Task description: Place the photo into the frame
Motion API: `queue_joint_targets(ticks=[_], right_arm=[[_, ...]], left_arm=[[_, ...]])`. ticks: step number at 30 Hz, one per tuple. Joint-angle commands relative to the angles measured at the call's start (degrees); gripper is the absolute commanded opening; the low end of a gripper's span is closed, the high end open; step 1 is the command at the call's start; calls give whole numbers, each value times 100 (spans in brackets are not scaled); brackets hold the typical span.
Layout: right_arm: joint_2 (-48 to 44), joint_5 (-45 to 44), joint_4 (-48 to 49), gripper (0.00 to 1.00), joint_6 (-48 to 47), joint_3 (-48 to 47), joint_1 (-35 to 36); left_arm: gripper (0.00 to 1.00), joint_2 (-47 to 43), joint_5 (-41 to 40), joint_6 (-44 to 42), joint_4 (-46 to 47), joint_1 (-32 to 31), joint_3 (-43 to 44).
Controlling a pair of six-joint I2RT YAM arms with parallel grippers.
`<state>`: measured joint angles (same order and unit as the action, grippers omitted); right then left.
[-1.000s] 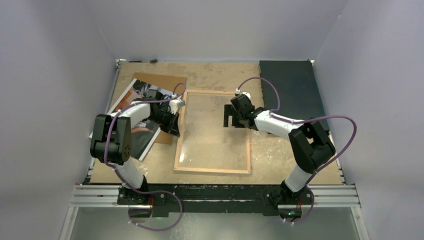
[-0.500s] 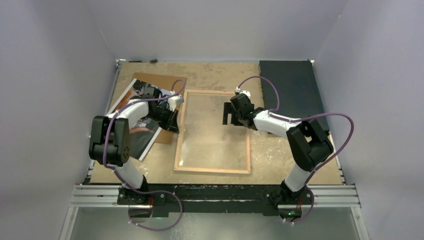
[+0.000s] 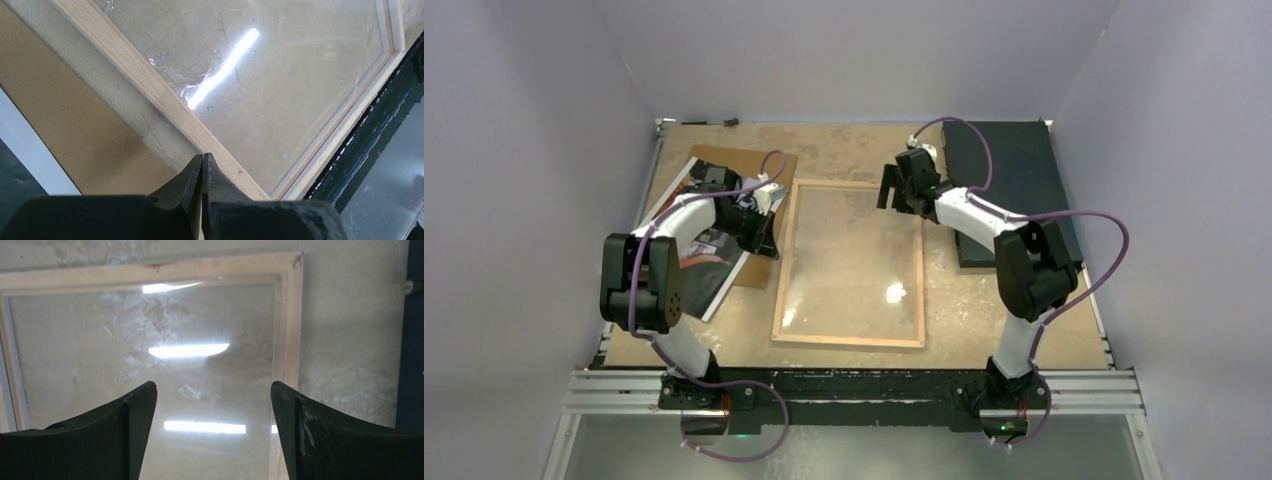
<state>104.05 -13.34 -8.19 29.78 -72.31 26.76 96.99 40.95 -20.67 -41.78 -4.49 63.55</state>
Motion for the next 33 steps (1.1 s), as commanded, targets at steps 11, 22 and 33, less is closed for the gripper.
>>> queue_joint_targets(ticks=[11, 22, 33], right_arm=[[1065, -286, -144, 65, -86, -878, -159], [1073, -177, -46, 62, -78, -972, -217], [1449, -597, -610, 55, -208, -1606, -303]], left_arm=[[0, -94, 189, -188, -155, 144, 351], [0, -62, 203, -236, -177, 200, 308], [0, -113, 212, -243, -199, 211, 304]])
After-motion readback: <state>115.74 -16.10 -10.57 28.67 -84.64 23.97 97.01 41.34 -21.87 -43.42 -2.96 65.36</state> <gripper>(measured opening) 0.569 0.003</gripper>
